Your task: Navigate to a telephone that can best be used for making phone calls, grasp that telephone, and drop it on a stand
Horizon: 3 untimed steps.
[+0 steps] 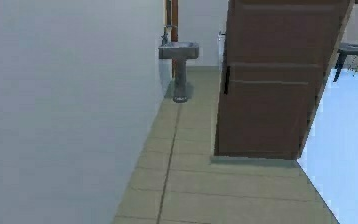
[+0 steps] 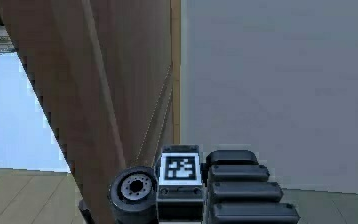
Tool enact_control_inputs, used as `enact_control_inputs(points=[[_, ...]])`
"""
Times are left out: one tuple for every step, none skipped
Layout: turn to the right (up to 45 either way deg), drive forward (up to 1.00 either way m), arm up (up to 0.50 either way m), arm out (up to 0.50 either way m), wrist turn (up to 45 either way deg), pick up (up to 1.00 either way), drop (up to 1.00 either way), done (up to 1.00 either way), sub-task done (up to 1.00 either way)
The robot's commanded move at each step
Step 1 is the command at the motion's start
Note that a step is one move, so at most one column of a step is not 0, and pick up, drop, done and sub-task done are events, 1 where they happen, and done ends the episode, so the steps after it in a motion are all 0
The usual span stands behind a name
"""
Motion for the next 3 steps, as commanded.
enact_control_inputs(points=[[0.0,0.20,0.00,0.00,0.0,0.00,0.00,0.00,0.00],[45.0,0.00,0.00,0.00,0.0,0.00,0.00,0.00,0.00],[3.0,0.00,0.00,0.00,0.0,0.00,0.00,0.00,0.00]])
